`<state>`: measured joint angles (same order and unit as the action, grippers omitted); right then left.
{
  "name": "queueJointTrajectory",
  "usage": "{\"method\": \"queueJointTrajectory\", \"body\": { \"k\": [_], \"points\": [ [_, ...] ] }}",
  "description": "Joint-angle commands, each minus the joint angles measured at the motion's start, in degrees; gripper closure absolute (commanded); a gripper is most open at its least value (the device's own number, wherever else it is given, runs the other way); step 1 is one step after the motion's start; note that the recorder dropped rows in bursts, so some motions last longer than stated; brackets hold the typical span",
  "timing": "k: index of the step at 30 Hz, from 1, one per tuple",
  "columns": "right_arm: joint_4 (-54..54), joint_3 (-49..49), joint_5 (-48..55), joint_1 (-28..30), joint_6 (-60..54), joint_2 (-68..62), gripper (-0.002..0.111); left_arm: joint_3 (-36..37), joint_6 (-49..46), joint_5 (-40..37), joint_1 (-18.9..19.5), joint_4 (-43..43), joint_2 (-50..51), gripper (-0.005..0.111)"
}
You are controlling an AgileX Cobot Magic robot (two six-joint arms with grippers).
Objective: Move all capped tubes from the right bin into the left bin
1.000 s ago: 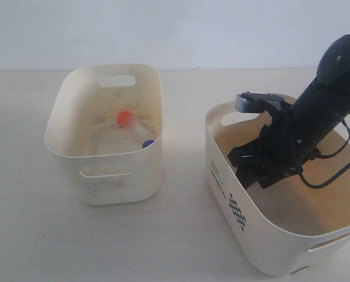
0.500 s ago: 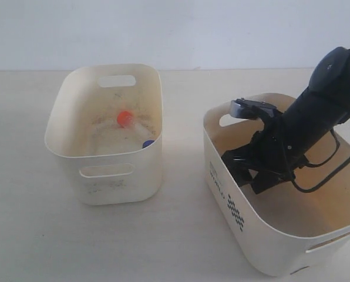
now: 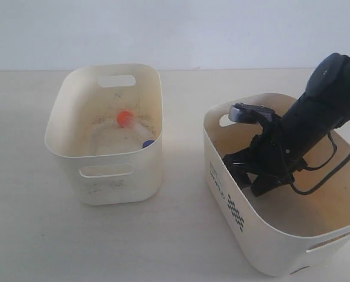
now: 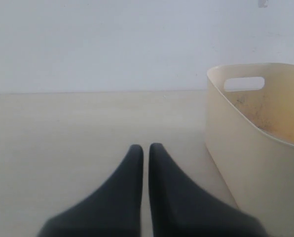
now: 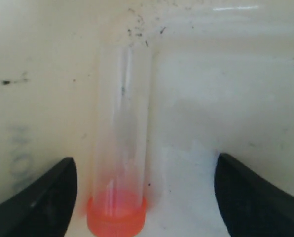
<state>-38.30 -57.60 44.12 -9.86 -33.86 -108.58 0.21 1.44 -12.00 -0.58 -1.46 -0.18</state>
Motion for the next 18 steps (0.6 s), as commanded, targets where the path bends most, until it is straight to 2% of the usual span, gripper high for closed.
{"method": "queueJointTrajectory", "body": {
  "k": [1,6,10,15,18],
  "points": [
    [0.2,0.3,-0.7,0.1,-0.1,-2.3,0.035,-0.2,0.7,0.4,0.0,0.4,0.2,0.102],
    [0.6,0.3,-1.7,0.1,0.2,-2.8,0.037,-0.2,0.7,0.4,0.0,0.4,0.2,0.102],
    [1.3,0.3,-1.7,0.1,0.2,-2.9,0.054,-0.2,0.7,0.4,0.0,0.4,0.2,0.102],
    [1.7,0.3,-1.6,0.1,0.2,-2.9,0.067,-0.2,0.7,0.4,0.0,0.4,0.2,0.102],
    [1.7,0.3,-1.5,0.1,0.2,-2.9,0.081,-0.2,0.7,0.4,0.0,0.4,0.2,0.102]
  ]
}}
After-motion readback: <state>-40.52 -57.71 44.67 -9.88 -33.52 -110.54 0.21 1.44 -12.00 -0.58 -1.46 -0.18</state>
